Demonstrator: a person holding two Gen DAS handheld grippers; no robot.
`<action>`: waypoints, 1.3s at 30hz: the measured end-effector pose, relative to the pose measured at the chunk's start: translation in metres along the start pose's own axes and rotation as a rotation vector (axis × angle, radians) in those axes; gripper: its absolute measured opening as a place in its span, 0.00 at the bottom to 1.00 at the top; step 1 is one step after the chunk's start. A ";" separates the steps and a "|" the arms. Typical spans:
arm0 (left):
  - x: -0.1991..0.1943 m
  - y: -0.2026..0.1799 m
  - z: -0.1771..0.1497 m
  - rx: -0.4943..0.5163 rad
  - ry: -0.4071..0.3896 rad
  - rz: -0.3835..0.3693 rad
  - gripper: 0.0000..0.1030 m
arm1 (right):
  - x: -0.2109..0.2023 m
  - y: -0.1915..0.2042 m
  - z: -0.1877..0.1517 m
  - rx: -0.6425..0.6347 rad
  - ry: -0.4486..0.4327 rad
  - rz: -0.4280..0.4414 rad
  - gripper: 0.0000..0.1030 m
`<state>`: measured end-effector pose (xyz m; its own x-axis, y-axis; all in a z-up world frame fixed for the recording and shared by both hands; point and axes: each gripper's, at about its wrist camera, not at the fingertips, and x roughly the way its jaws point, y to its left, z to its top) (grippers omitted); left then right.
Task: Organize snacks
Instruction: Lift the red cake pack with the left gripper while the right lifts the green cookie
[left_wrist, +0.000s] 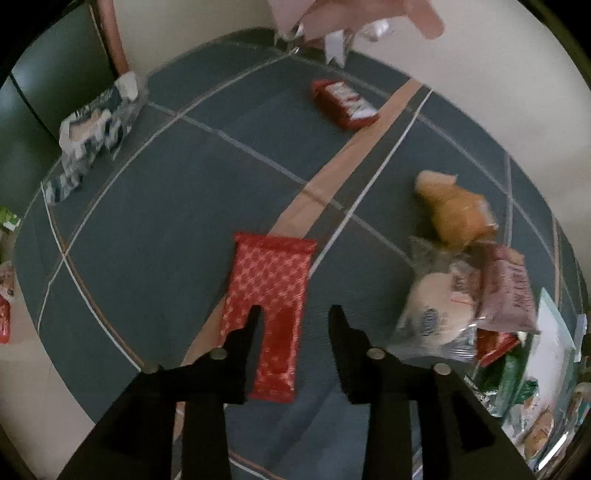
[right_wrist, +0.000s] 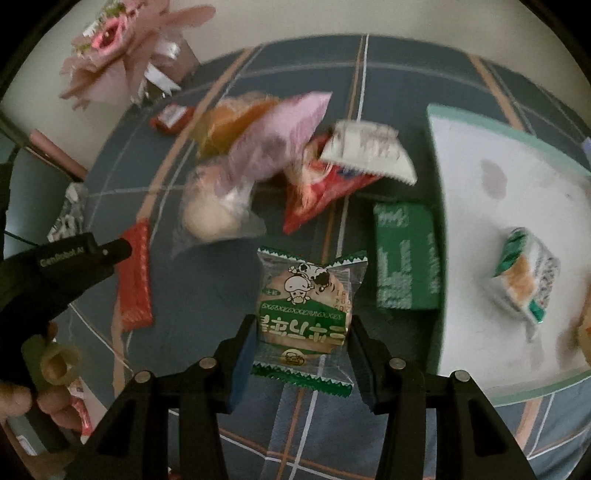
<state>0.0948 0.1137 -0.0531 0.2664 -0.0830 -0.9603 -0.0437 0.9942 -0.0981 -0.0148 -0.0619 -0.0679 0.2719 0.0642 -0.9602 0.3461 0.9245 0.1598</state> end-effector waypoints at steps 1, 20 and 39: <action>0.003 0.002 0.000 -0.003 0.008 0.004 0.43 | 0.004 0.001 0.000 -0.004 0.008 -0.002 0.49; 0.043 0.001 -0.005 0.005 0.045 0.086 0.60 | 0.028 0.010 0.003 -0.029 0.054 -0.028 0.49; 0.016 0.005 -0.010 0.015 -0.016 -0.008 0.44 | 0.018 0.010 0.005 0.001 0.049 -0.032 0.49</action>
<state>0.0889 0.1162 -0.0715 0.2821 -0.0903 -0.9551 -0.0271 0.9944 -0.1021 -0.0026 -0.0536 -0.0824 0.2162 0.0533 -0.9749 0.3544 0.9261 0.1292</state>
